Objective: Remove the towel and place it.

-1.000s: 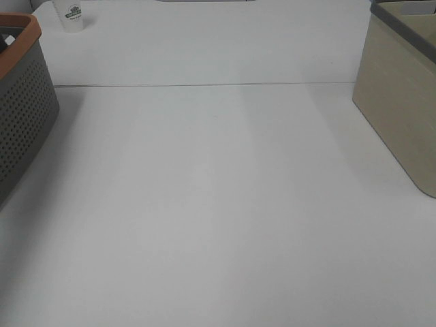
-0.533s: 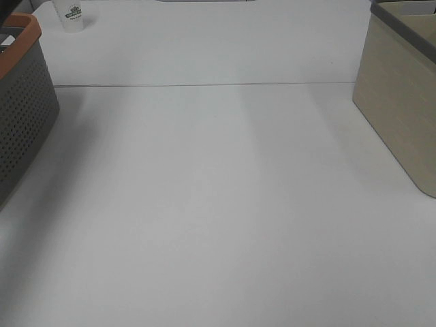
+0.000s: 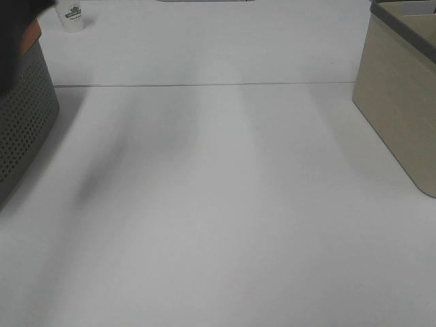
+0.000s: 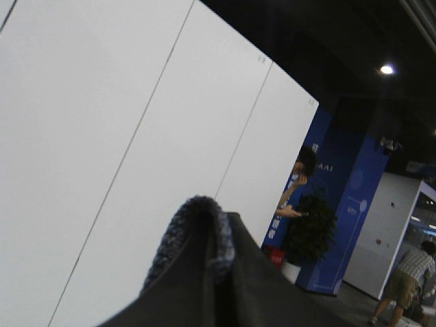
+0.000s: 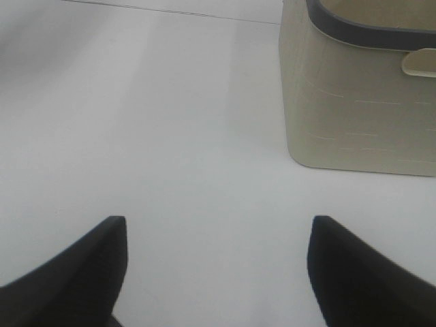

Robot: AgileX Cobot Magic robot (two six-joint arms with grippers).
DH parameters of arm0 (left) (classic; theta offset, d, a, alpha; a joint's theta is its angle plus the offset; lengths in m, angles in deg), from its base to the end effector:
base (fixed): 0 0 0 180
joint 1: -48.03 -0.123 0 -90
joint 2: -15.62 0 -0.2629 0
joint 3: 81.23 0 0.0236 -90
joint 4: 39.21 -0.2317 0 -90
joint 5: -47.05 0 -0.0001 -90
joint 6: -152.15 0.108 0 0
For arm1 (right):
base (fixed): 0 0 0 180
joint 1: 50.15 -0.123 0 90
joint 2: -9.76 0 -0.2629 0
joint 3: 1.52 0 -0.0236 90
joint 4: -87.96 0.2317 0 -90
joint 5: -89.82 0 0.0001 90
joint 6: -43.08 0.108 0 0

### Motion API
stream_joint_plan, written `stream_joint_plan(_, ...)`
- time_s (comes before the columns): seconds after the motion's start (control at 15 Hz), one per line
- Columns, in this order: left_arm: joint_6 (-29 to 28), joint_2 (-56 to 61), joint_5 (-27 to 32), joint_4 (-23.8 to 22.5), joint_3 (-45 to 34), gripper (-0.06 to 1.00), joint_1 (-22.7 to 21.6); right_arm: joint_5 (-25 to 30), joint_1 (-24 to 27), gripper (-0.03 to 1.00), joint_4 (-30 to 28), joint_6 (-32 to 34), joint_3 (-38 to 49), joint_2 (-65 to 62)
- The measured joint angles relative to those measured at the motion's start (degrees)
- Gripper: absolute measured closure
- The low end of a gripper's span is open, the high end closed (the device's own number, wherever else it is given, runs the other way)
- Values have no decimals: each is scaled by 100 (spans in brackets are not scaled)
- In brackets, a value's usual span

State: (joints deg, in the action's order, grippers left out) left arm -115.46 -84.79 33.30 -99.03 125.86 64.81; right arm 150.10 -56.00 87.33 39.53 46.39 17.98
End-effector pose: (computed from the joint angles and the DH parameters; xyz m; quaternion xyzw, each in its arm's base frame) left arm 0.3378 -0.1250 0.5131 0.0304 0.5500 -0.3728 0.7468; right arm 0.0157 0.0006 0.2612 -0.0694 0.8471 0.0051 0.5269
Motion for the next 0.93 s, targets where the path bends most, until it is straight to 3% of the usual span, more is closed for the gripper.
stream_joint_plan(0.13, -34, -252, -34, -286, 0, 94, 223, 0, 0, 24, 29, -6, 0, 0)
stream_joint_plan(0.33, -510, -321, -693, -1215, -189, 94, 361, -17, 0, 24, 218, -155, -29, 0)
stream_joint_plan(0.53, -1879, -332, -1599, -3340, -676, 94, 367, -321, 0, 24, 659, -470, -269, 458)
stream_joint_plan(0.6, -2200, -372, -1856, -3713, -842, 94, 367, -550, 0, 24, 779, -596, -327, 705)
stream_joint_plan(0.73, -2263, -590, -2636, -3994, -1335, 94, 355, -1346, 0, 25, 1398, -1049, -344, 1473)
stream_joint_plan(0.93, -1942, -796, -3025, -4051, -1644, 94, 355, -1931, 0, 27, 2744, -2332, -344, 2246)
